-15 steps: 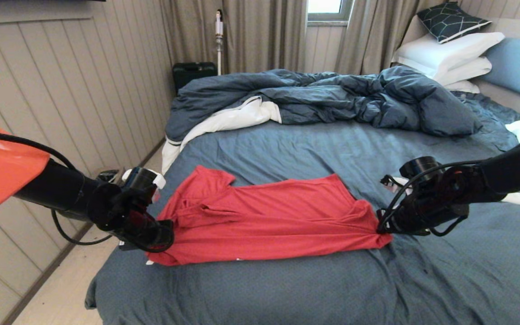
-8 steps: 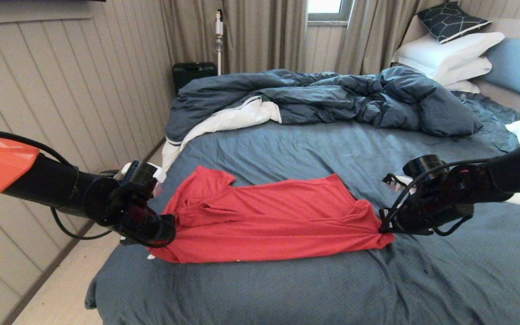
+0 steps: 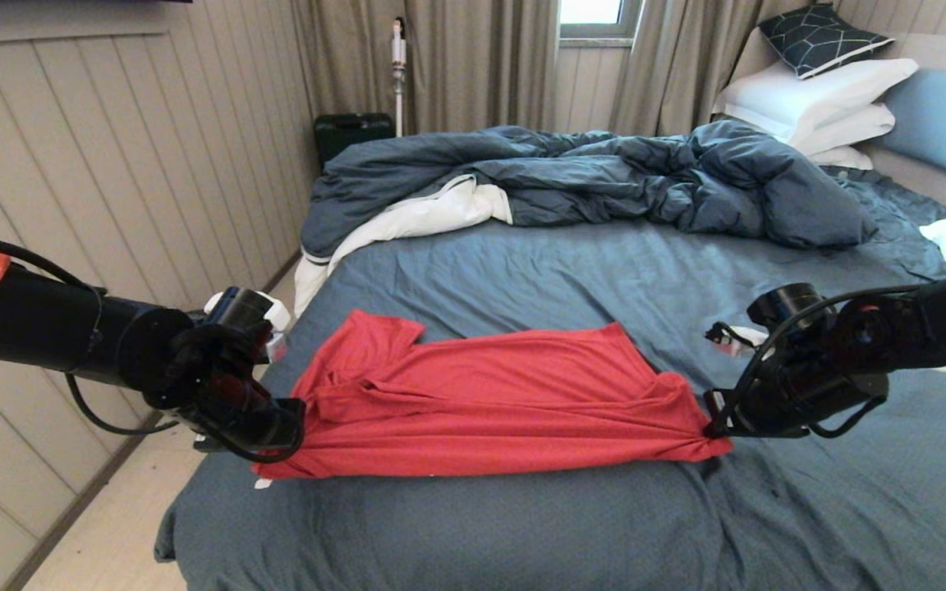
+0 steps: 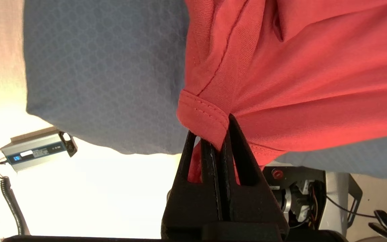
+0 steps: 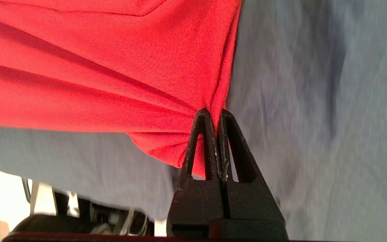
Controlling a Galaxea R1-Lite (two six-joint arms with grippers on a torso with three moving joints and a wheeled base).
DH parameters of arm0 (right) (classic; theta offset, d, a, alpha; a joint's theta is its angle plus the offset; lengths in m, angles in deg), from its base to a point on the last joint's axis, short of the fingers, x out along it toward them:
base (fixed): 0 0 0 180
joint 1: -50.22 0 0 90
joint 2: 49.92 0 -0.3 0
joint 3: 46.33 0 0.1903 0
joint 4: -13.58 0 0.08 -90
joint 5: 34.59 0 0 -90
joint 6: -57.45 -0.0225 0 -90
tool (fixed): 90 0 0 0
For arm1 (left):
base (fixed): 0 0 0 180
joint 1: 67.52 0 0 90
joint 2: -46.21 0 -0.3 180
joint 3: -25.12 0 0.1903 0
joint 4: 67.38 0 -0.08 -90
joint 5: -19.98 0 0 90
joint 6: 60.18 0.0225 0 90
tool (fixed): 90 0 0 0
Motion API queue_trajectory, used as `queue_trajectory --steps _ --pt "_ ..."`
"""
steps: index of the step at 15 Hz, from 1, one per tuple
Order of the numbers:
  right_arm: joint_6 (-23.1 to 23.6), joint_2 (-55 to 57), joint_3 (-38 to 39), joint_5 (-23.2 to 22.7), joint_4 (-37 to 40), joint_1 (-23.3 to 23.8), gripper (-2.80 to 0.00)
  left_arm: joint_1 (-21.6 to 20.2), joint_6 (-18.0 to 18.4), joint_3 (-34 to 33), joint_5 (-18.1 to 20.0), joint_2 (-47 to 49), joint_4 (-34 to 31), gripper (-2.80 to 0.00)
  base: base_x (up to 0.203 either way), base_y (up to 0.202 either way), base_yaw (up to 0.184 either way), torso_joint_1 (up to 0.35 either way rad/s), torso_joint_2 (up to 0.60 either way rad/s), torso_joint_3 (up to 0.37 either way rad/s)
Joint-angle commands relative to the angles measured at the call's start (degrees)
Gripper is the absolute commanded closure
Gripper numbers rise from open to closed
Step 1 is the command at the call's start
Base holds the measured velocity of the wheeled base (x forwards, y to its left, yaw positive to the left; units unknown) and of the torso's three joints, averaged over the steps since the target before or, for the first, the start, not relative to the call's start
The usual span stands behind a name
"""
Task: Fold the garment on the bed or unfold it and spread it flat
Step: Fold the red T-shirt
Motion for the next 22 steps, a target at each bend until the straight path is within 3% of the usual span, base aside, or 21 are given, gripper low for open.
queue_trajectory --steps 1,5,15,22 --pt "0.18 -1.72 0.81 0.01 0.55 0.0 0.0 0.43 -0.06 -0.34 -0.04 -1.7 -0.53 0.0 0.0 0.0 0.0 0.0 0.0 0.0" --pt "1.19 -3.7 3.46 0.06 0.58 -0.01 0.0 2.69 -0.21 -2.31 -0.01 -3.47 -1.74 0.0 0.0 0.0 0.0 0.0 0.0 0.0" --pt "3.83 -7.03 6.23 0.15 1.35 1.24 0.0 3.05 1.97 -4.11 0.58 -9.46 -6.77 0.0 0.0 0.0 0.0 0.0 0.0 0.0" --pt "4.33 -5.83 6.64 0.18 3.04 1.75 0.0 3.58 1.61 -6.47 1.71 -8.08 -5.09 0.0 0.0 0.0 0.0 0.0 0.0 0.0"
